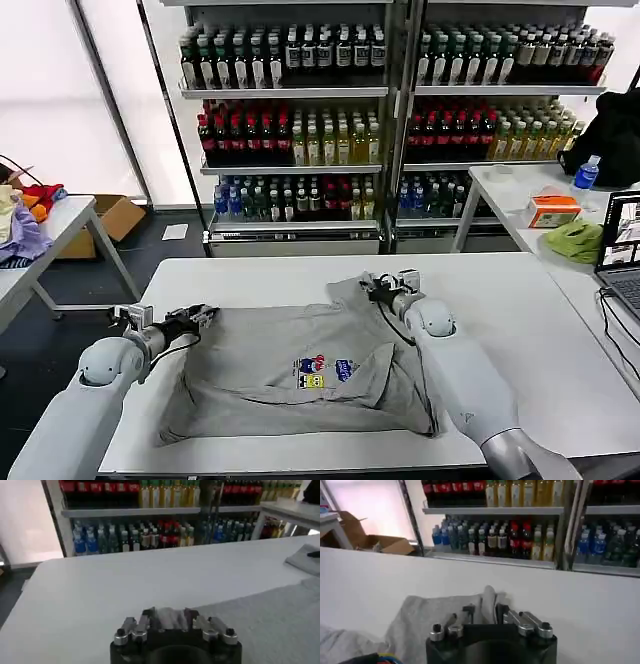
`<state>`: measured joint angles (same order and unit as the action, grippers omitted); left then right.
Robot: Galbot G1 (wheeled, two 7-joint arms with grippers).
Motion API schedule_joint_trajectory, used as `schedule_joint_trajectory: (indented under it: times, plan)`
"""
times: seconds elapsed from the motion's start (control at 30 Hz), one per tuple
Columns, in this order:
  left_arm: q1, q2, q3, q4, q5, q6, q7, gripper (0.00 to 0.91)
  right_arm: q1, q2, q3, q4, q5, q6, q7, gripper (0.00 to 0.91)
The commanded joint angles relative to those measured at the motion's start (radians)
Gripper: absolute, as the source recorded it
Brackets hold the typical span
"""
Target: Fold and organize the clothes.
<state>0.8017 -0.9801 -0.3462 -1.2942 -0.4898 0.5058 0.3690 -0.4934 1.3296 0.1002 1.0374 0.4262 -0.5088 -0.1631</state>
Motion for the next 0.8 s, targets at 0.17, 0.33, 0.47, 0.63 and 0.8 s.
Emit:
schedule_joint_trajectory:
  times: [0.17,0.33,0.47,0.63,0.8]
  plan:
    - [0.024,0.001,-0.006,-0.005,-0.007,0.004,0.01,0.02,-0.009,0.007,0.005,0.041,0.024,-0.006,0.022,0.0]
    - [0.021,0.003,-0.025,-0.057,-0.052,-0.012,-0.014,0.02,-0.054,-0.011,0.048,0.214,0.114,-0.039,0.064,0.0]
    - [0.029,0.013,-0.049,-0.147,-0.099,-0.025,-0.036,0.02,-0.12,-0.021,0.084,0.361,0.16,-0.069,0.094,0.0]
    - [0.078,0.029,-0.1,-0.254,-0.147,-0.024,-0.063,0.02,-0.213,-0.059,0.128,0.551,0.204,-0.07,0.135,0.0]
    - [0.191,0.048,-0.157,-0.413,-0.155,-0.022,-0.089,0.02,-0.338,-0.133,0.204,0.744,0.261,-0.07,0.16,0.0]
